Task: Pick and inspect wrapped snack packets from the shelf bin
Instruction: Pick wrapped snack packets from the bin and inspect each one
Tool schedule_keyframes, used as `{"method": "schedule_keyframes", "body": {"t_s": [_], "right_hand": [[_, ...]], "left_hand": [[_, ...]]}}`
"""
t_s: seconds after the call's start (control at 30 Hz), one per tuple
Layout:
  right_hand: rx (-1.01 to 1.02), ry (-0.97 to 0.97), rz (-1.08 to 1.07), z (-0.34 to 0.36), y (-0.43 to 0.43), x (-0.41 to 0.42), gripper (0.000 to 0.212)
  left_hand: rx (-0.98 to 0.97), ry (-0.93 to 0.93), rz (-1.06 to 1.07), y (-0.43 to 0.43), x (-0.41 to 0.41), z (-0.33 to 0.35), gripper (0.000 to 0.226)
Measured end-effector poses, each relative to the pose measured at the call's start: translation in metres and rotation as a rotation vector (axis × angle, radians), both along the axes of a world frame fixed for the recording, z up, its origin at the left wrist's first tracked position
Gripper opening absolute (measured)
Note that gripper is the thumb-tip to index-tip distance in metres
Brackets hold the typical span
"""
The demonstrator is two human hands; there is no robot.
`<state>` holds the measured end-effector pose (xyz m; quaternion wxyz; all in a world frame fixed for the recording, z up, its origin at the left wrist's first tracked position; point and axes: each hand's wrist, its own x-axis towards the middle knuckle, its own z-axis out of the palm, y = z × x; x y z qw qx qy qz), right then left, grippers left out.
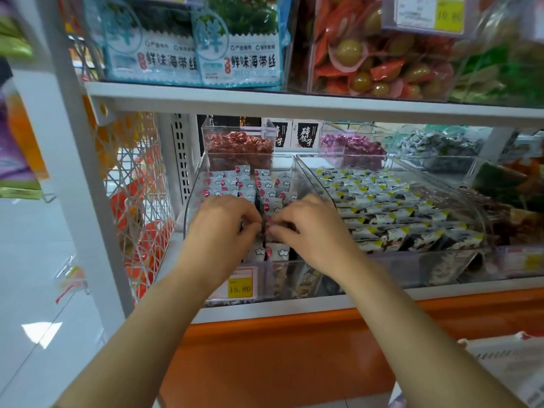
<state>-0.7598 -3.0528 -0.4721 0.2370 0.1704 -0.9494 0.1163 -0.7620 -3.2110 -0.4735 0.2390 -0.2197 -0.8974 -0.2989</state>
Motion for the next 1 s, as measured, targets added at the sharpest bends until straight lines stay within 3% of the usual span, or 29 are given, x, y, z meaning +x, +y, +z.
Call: {"method": "schedule_keyframes", "body": {"t_s": [0.13,0.27,0.63,0.9,1.0], "right_hand": [[0.115,-0.114,-0.001,-0.001,0.002,0.0,0.031],[0.069,-0.187,-0.022,0.0,0.004,-0.002,0.038],[-0.054,-0.055,-0.098,0.016,0.004,-0.024,0.04],[0.239,-0.114,-0.164,0.012,0.002,-0.045,0.023],[0.229,-0.087,-0.14,0.011,0.002,-0.046,0.016]], "left_hand": [[-0.032,0.015,0.037,-0.003,-0.004,-0.004,0.02],[0.006,-0.058,0.025,-0.002,-0.006,-0.006,0.03],[-0.018,-0.075,0.022,-0.001,-0.006,-0.006,0.032],[-0.027,-0.068,0.012,0.001,-0.008,-0.006,0.032],[-0.011,-0.079,0.023,0.002,-0.011,-0.005,0.031]]}}
